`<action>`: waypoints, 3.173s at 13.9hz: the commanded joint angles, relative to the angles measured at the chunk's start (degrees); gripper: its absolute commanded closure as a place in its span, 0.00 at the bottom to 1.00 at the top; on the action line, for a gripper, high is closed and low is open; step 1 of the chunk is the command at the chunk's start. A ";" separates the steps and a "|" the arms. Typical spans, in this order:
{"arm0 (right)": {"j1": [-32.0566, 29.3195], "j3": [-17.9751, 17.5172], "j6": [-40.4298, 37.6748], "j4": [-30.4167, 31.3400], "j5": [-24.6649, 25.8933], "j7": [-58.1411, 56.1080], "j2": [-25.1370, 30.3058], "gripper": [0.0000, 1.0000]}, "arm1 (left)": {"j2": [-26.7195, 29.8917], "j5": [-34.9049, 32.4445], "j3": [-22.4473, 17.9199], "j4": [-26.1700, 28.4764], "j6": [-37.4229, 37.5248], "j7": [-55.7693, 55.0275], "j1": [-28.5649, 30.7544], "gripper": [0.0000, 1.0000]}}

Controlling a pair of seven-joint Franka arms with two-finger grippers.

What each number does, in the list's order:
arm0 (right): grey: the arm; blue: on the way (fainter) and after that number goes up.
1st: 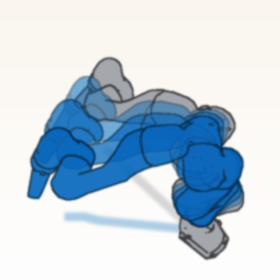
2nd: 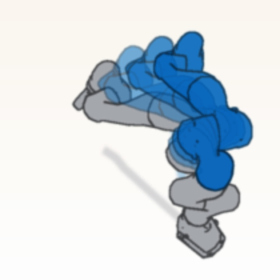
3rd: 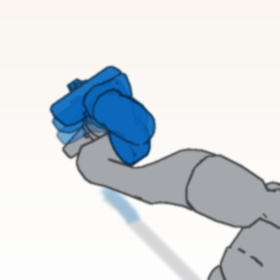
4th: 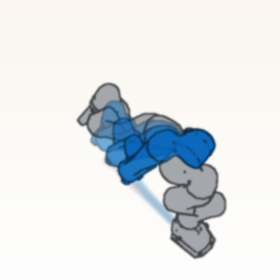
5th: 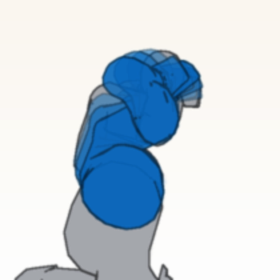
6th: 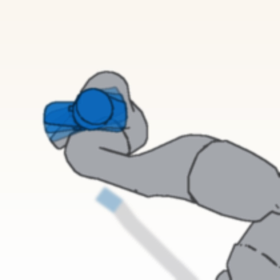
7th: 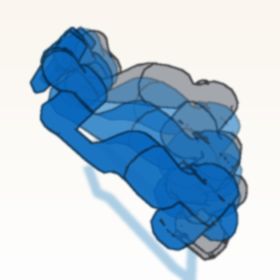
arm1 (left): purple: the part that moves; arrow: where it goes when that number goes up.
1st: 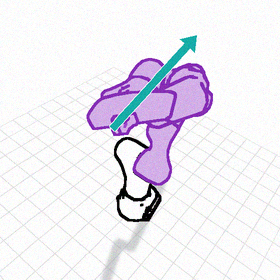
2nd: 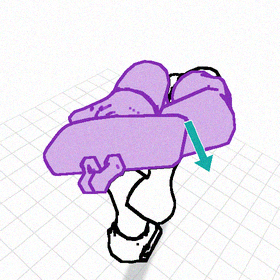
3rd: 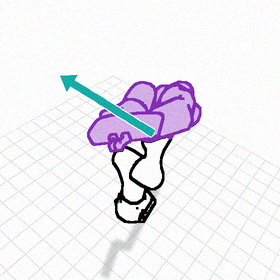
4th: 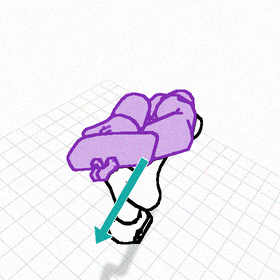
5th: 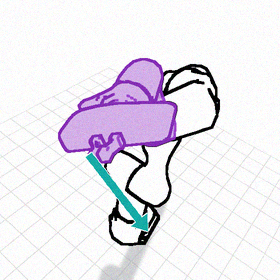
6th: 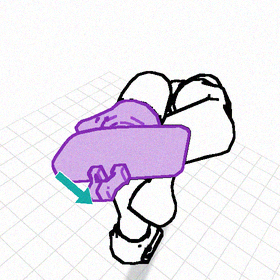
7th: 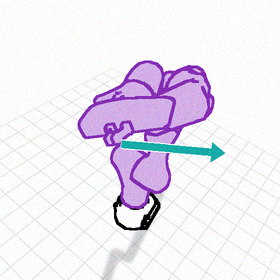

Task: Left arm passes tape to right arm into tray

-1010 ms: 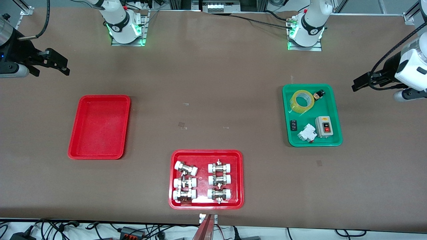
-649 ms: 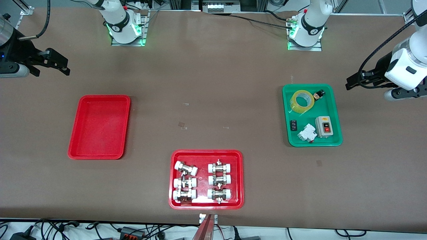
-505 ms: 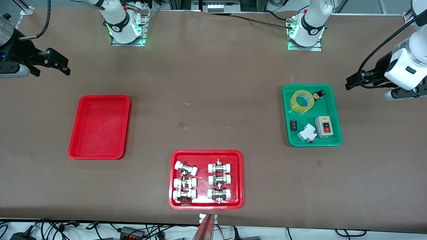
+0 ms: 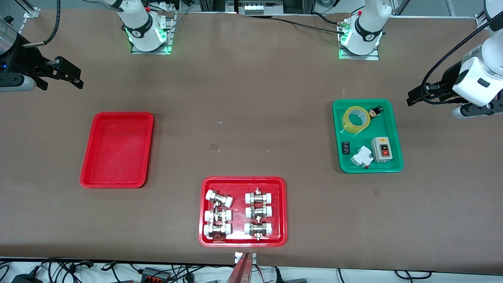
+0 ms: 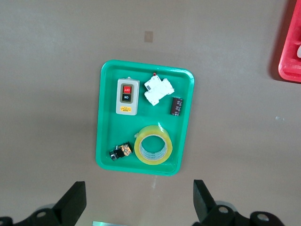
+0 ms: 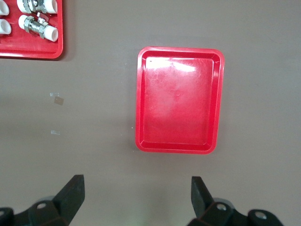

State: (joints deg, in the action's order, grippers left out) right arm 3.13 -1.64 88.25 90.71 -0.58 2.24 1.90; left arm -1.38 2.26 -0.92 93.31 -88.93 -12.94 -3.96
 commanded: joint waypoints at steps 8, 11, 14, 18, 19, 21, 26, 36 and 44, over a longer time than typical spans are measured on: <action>0.12 -0.21 -0.97 -1.24 0.15 0.49 -0.49 0.00 | 0.95 0.55 -0.04 0.91 0.51 1.16 0.01 0.00; 0.12 -0.21 -0.88 -1.24 0.15 0.57 -0.49 0.00 | 0.86 0.55 -0.04 0.91 0.60 1.08 0.01 0.00; 0.12 -0.21 -0.88 -1.24 0.23 0.49 -0.49 0.00 | 0.51 0.64 -0.04 0.82 0.60 1.07 0.01 0.00; 0.03 -0.21 -0.88 -1.24 0.32 0.40 -0.40 0.00 | 0.51 0.73 -0.04 0.73 0.51 0.20 0.01 0.00; 0.03 -0.21 -0.71 -1.24 0.32 0.40 -0.32 0.00 | 0.24 0.99 -0.13 0.39 0.25 0.11 0.44 0.00; -0.05 -0.21 -0.80 -1.33 0.23 0.40 -0.40 0.00 | -1.94 0.91 -0.39 0.12 -0.28 0.37 0.62 0.00; -0.05 -0.21 -0.80 -1.42 0.23 0.40 -0.40 0.00 | -7.57 0.55 -0.57 -0.24 -2.56 1.07 1.24 0.00; -0.14 -0.21 -0.88 -1.59 0.41 0.40 -0.40 0.00 | -7.49 -1.38 1.80 28.21 -24.42 0.99 1.23 0.00; -0.23 -0.21 -1.06 -1.59 0.32 0.31 -0.49 0.00 | -9.69 -1.30 2.07 41.24 -39.56 0.46 1.06 0.00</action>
State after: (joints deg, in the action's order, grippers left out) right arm 3.10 -1.67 88.25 90.56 -0.57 2.24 1.89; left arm -11.22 1.88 0.68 132.66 -126.41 -12.74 -3.29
